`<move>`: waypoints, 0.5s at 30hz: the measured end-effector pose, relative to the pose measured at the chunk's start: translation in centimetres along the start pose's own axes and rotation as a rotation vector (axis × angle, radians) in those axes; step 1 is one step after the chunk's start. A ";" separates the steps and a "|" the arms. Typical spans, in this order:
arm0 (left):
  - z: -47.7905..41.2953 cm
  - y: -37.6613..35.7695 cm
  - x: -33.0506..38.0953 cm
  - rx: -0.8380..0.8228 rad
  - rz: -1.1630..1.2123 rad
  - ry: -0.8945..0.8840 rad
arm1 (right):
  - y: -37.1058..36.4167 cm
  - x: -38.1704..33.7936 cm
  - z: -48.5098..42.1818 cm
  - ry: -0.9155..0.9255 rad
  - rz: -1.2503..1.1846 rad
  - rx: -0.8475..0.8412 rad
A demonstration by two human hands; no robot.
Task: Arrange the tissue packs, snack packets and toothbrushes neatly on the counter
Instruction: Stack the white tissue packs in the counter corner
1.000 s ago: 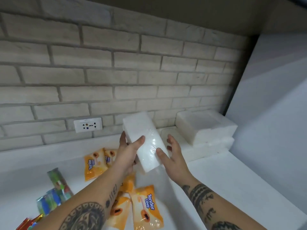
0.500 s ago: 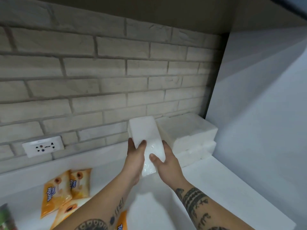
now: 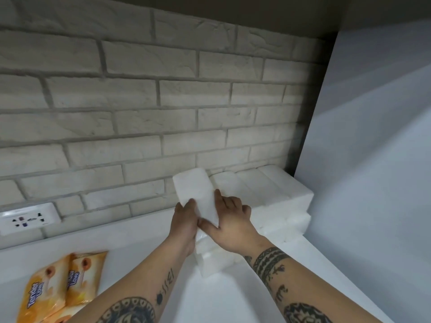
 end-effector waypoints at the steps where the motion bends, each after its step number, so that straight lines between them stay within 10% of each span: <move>1: -0.3 -0.2 -0.1 0.013 -0.008 0.001 | 0.0 0.2 -0.2 0.024 0.029 -0.004; 15: -3.0 -2.5 -1.7 0.026 -0.084 0.090 | -1.8 4.0 -1.9 -0.026 0.060 -0.227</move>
Point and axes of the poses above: each hand's wrist, its own z-axis away from the middle knuckle, its own y-axis out of the back of the hand, x = y × z, the point moved 5 cm from there along -z, towards the middle knuckle, and after that the axes turned 11 degrees about x, right-handed, at the moved point
